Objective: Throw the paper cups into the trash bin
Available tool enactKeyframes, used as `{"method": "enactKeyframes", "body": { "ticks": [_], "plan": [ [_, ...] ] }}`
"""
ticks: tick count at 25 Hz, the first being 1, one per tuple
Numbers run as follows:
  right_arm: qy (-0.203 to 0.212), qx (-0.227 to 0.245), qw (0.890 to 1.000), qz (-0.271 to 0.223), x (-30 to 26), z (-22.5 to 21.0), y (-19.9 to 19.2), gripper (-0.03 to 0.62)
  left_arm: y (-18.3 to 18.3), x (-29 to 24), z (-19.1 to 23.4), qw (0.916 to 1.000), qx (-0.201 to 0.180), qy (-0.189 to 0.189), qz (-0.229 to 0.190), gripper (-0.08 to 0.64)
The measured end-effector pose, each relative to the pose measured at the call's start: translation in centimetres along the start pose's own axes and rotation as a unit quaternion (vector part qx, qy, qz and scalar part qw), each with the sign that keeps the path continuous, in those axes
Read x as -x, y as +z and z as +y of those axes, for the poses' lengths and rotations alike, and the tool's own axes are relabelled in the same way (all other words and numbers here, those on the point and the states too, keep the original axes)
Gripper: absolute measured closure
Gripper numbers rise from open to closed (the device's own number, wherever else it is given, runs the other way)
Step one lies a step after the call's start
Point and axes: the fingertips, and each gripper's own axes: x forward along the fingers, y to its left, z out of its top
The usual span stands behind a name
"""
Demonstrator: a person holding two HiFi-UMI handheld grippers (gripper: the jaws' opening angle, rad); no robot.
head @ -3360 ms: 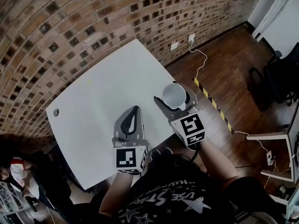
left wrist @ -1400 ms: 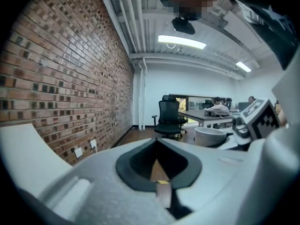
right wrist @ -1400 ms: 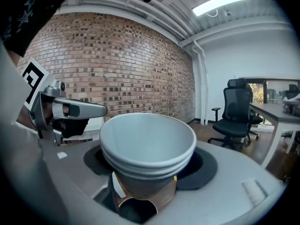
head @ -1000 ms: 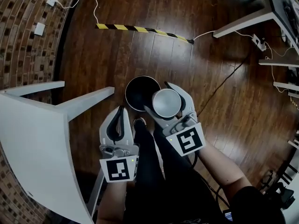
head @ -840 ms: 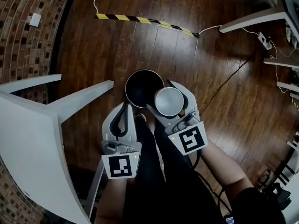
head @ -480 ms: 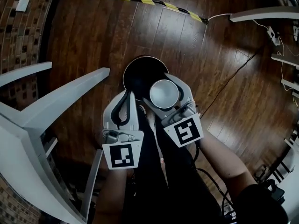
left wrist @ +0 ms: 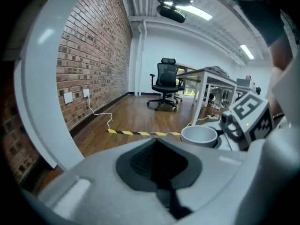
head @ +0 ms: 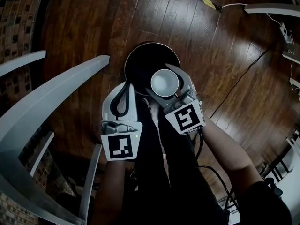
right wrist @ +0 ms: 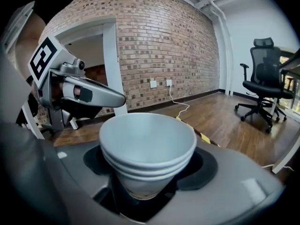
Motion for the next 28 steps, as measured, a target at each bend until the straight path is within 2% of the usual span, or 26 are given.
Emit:
{"method": "enactKeyframes", "body": {
  "ticks": [7, 11, 22, 28],
  "plan": [
    [0.003, -0.009, 1.0, 0.023, -1.7, 0.5, -3.2, 0.241, -4.2, -0.9, 0.1, 0.9995, 0.002, -0.011, 0.031, 0.555],
    [0.009, -0.004, 0.998, 0.055, -2.3, 0.8, -4.8, 0.239, -5.6, -1.7, -0.2, 0.9989, 0.011, -0.02, 0.042, 0.555],
    [0.014, -0.017, 0.997, 0.076, -3.4, 1.3, -6.7, 0.233, -6.1, -2.2, -0.8, 0.9986, 0.009, -0.029, 0.042, 0.555],
    [0.028, -0.025, 0.995, 0.096, -4.0, 1.8, -7.8, 0.195, -6.3, -2.1, -0.9, 0.9985, 0.011, -0.03, 0.044, 0.555]
  ]
}}
